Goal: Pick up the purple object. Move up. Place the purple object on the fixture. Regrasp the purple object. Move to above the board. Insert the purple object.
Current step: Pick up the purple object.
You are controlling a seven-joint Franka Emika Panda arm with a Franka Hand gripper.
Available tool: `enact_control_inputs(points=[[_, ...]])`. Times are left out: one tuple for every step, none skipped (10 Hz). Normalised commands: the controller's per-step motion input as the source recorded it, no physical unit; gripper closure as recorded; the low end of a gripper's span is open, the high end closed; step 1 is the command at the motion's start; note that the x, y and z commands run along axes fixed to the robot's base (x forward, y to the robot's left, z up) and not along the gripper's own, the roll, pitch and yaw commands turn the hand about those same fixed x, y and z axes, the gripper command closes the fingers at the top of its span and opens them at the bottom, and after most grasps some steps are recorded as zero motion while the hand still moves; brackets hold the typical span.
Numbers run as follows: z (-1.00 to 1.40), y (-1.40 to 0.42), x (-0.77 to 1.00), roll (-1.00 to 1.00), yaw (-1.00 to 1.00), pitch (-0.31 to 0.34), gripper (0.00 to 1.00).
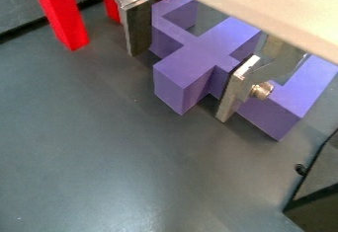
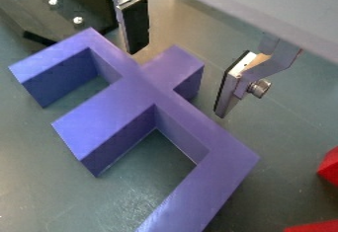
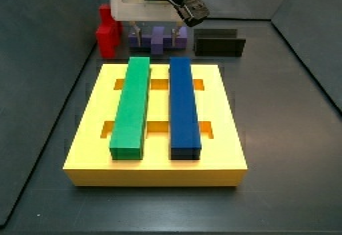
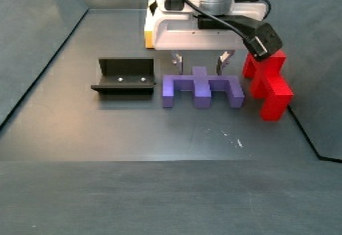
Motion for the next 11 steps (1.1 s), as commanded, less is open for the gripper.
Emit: enact_control_inputs(points=[[-0.2,0.03,0.0,0.02,0.0,0.0,0.0],[-0.11,0.0,-0.06,0.03,0.0,0.0,0.0],[0.0,0.0,0.0,0.0,0.0,0.0,0.0],[0.0,0.0,0.0,0.0,0.0,0.0,1.0],[0.0,0.0,0.0,0.0,0.0,0.0,1.0],[0.0,0.0,0.0,0.0,0.0,0.0,1.0],[0.0,0.0,0.0,0.0,0.0,0.0,1.0],[0.0,0.0,0.0,0.0,0.0,0.0,1.0],[0.0,0.0,0.0,0.0,0.0,0.0,1.0],[0.0,0.0,0.0,0.0,0.0,0.0,1.0],[0.0,0.0,0.0,0.0,0.0,0.0,1.0]])
